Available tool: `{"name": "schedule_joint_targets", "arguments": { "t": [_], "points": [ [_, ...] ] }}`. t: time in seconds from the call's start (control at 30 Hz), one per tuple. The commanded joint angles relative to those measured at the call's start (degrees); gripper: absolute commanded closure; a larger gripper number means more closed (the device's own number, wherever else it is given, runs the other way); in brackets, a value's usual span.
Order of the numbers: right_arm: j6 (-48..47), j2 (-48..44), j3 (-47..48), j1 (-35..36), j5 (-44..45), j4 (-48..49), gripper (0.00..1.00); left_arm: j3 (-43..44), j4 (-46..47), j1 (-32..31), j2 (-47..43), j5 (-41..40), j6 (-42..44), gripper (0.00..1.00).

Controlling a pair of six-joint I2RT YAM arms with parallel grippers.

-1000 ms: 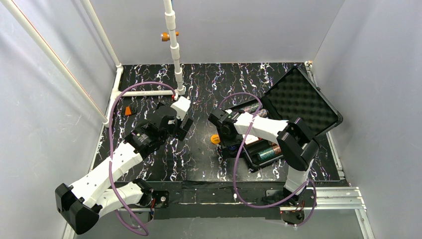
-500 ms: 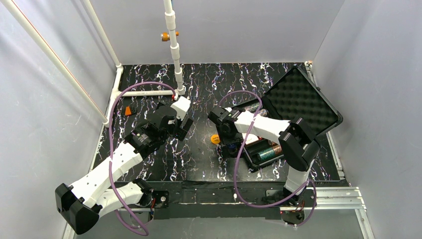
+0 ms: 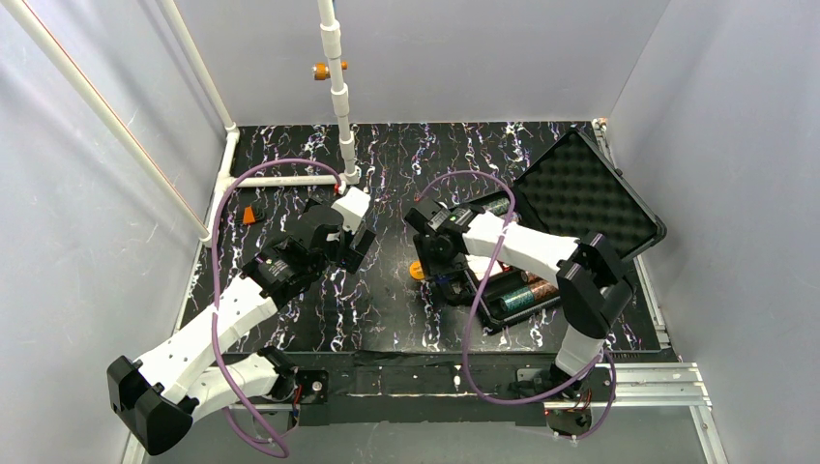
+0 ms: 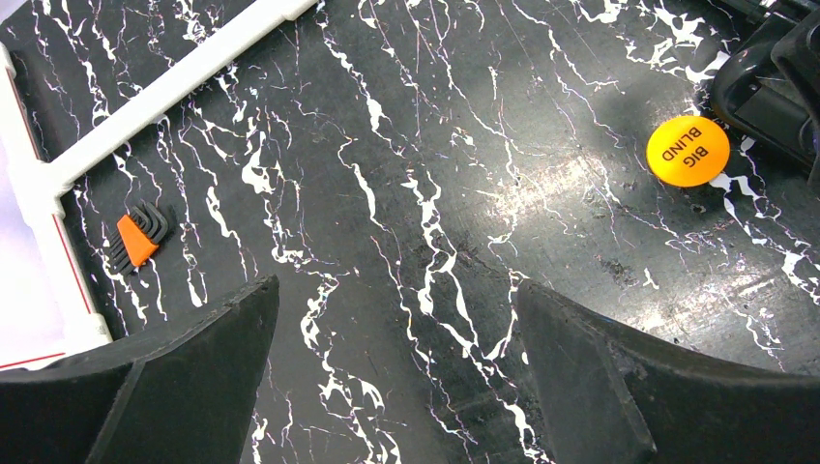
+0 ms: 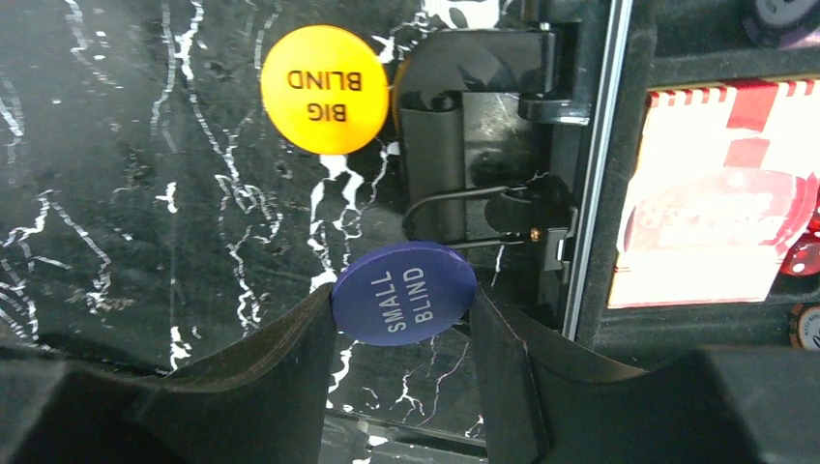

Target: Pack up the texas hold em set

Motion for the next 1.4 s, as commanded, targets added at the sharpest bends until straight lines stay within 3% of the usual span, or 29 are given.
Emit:
{"name": "schedule_joint_targets", "arguments": {
  "t": [0.0, 0.47, 1.03, 1.37],
  "points": [
    [-2.4, -3.5, 3.7, -0.1, -3.1, 1.4, 0.55, -0.4, -0.1, 0.3, -0.8, 0.0, 0.3, 0.08],
    [-7.9, -6.0, 12.0, -3.8, -0.7, -2.9, 0.55, -0.5, 0.1, 0.3, -0.5, 0.1, 0.3, 0.08],
    [-13.7, -6.9, 9.4, -26.5, -1.7, -4.7, 0.55, -0.6, 0.4, 0.3, 0.4, 1.4, 0.4, 0.08],
    [-14.1, -3.0, 10.6, -34.3, -0.6, -4.9, 0.54, -0.4, 0.5, 0.3, 0.9, 2.7, 0.3, 0.08]
  ]
}}
